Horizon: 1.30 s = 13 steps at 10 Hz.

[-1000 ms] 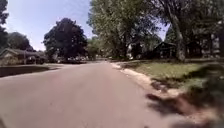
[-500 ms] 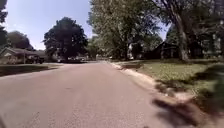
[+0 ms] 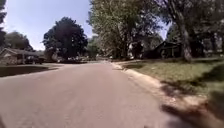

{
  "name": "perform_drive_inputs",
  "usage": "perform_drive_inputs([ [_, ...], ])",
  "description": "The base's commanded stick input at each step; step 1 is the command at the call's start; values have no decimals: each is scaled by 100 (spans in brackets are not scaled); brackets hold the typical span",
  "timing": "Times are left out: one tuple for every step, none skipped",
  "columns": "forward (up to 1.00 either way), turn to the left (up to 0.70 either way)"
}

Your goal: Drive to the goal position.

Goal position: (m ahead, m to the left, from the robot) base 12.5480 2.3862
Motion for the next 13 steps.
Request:
perform_drive_inputs([
  [50,50],
  [50,24],
  [50,0],
  [50,0],
  [50,0],
  [50,0],
  [50,0],
  [50,0],
  [50,0],
  [50,0],
  [50,0],
  [50,0],
  [50,0],
])
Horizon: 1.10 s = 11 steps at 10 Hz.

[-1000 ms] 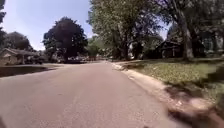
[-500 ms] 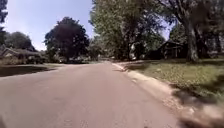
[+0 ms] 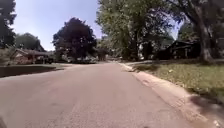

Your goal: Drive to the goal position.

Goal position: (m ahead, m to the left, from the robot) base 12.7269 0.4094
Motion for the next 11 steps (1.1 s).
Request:
perform_drive_inputs([
  [50,0],
  [50,0],
  [50,0],
  [50,0],
  [50,0],
  [50,0],
  [50,0],
  [50,0],
  [50,0],
  [50,0],
  [50,0],
])
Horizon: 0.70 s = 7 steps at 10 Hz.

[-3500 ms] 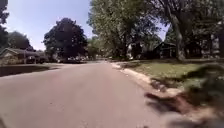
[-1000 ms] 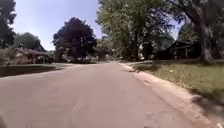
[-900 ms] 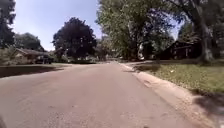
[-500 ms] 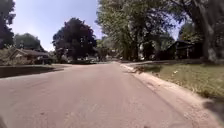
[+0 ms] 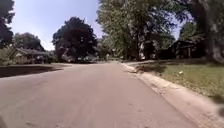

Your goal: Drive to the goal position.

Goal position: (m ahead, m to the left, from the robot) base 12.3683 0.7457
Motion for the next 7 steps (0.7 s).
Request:
perform_drive_inputs([
  [50,0],
  [50,0],
  [50,0],
  [50,0],
  [50,0],
  [50,0],
  [50,0],
])
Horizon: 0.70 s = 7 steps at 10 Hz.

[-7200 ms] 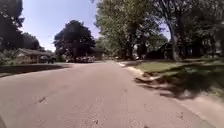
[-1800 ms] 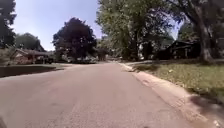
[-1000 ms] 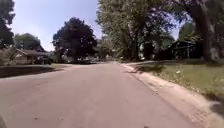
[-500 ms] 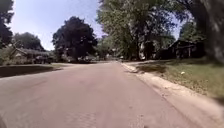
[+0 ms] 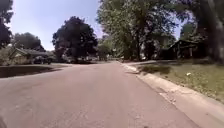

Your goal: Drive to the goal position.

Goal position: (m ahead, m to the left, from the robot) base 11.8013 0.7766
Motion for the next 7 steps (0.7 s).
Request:
perform_drive_inputs([
  [50,0],
  [50,0],
  [50,0],
  [50,0],
  [50,0],
  [50,0],
  [50,0],
])
